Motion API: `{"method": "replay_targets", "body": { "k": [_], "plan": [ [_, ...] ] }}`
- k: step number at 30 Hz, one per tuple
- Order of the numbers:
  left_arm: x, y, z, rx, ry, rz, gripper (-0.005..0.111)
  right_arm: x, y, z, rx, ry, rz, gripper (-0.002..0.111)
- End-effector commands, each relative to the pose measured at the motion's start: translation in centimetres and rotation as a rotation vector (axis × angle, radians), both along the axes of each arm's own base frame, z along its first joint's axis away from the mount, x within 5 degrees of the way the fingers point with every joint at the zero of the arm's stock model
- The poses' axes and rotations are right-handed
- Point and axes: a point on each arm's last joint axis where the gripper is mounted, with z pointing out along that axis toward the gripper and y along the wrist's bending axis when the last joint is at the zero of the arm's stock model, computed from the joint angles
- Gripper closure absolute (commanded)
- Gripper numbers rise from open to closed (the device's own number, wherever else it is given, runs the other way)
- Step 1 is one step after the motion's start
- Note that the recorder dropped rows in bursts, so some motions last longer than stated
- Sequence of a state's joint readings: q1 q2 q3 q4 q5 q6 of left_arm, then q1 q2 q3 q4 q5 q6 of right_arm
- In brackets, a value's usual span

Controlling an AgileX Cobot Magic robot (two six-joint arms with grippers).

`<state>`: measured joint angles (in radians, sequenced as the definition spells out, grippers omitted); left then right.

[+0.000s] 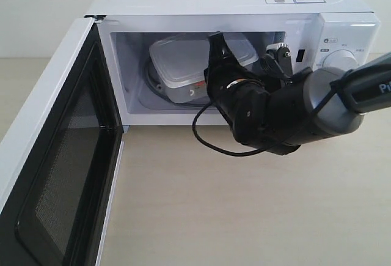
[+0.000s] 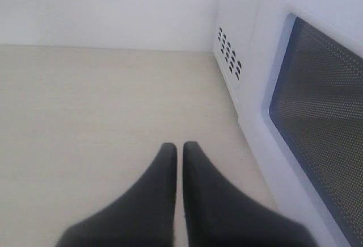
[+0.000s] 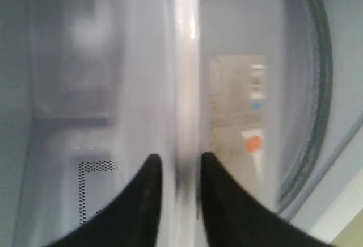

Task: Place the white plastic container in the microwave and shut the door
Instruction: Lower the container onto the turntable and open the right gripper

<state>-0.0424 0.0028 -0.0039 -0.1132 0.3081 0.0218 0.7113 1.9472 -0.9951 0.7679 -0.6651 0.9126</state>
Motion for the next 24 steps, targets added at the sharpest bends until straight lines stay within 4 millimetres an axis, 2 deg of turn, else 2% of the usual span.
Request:
{"method": "replay_targets", "body": {
  "k": [1,2,5,14,21,24],
  "plan": [
    [0.0,0.0,-0.1,-0.010,-0.001,0.004,0.102,0.3,-0.2,0.5,0.004,-0.028,-0.025,0.053],
    [0.0,0.0,-0.1,-0.010,-0.001,0.004,0.102,0.3,-0.2,0.5,0.004,-0.028,-0.025,0.050],
    [0.0,0.0,-0.1,-0.010,-0.001,0.004,0.102,0.3,-0.1,0.4,-0.002,-0.026,-0.012,0.055],
    [0.0,0.0,-0.1,-0.010,-0.001,0.004,0.102,-0.3,0.5,1.4,-0.050,-0.014,0.111,0.085],
    [0.0,0.0,-0.1,-0.010,-0.001,0.004,0.102,-1.5,0.9,1.9,-0.188,0.074,0.266,0.085],
    [0.0,0.0,-0.1,-0.010,-0.001,0.004,0.102,-2.0,1.0,2.1,-0.316,0.064,0.369,0.086]
  ]
}}
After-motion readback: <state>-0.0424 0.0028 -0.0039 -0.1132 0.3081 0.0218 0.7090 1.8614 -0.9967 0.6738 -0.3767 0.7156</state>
